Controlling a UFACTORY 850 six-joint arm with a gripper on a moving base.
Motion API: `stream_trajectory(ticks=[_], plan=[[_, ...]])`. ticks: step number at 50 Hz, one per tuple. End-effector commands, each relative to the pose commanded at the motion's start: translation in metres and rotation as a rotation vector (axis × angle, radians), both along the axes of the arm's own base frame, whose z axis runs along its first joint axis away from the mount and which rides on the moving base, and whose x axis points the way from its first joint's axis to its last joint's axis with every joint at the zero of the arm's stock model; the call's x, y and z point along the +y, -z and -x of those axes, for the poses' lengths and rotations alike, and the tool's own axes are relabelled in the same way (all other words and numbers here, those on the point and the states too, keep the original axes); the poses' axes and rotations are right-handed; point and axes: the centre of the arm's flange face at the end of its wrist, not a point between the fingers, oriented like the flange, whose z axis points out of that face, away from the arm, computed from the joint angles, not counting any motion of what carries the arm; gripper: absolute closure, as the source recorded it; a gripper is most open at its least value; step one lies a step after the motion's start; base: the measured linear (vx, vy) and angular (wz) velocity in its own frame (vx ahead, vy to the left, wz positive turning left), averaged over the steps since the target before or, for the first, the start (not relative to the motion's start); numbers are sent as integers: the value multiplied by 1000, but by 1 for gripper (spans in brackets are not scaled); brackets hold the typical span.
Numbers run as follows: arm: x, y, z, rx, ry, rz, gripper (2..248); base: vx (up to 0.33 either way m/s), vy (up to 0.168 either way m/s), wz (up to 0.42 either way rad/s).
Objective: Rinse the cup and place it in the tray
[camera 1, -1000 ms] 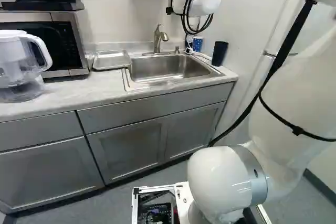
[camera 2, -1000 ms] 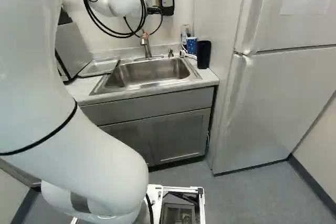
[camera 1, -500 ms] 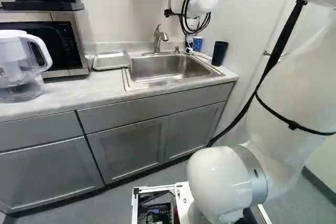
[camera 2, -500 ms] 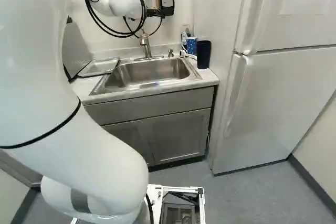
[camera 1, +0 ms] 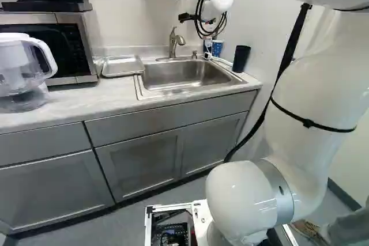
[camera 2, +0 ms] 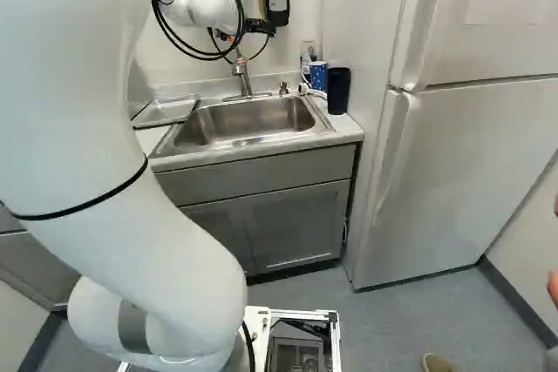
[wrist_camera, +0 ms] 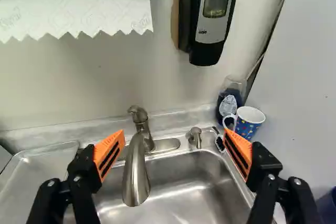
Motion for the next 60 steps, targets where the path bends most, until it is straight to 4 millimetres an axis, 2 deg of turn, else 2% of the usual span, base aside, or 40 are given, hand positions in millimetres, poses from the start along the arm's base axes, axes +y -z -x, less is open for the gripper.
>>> stream_trajectory(ticks=[31,51,60], plan=[[19,10,-57,71,-27,3,3,0,0,0],[32,37,-99,134,-43,7,3,0,0,0],[37,40,-116,133,-48,8,3,0,0,0]])
